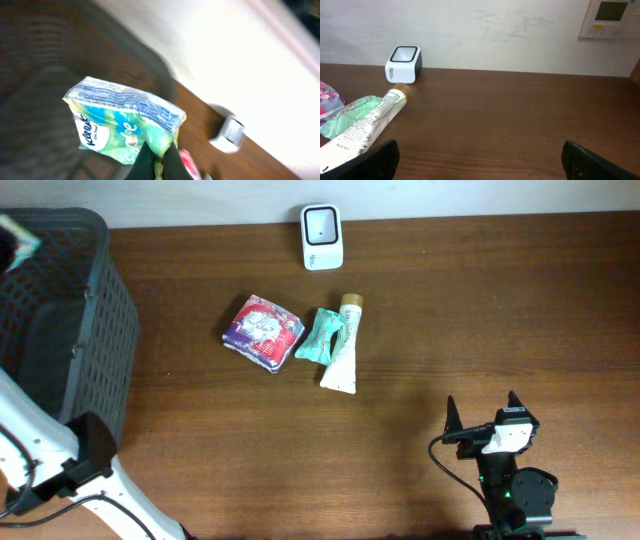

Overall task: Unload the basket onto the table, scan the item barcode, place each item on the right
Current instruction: 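Reach into the basket and grasp the small green Kleenex tissue pack, then place the green Kleenex pack right of the tube on the table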

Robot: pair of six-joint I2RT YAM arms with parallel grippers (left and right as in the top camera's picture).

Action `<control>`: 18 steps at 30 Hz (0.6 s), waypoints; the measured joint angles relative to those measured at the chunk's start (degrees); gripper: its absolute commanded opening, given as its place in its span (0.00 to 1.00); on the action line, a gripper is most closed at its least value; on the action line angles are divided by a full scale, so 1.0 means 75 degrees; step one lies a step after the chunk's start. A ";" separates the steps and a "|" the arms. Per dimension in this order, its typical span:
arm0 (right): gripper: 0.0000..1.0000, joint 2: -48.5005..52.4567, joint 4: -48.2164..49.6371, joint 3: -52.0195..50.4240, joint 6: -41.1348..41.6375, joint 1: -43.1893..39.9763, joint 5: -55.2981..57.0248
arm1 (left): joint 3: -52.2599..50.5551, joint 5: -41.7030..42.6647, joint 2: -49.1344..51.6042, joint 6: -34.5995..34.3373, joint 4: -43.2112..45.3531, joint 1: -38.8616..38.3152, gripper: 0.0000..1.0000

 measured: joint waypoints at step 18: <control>0.99 0.0000 0.0003 0.0000 -0.0003 0.0000 0.0000 | -0.3471 -0.0743 0.0300 0.3547 0.2375 -0.8046 0.00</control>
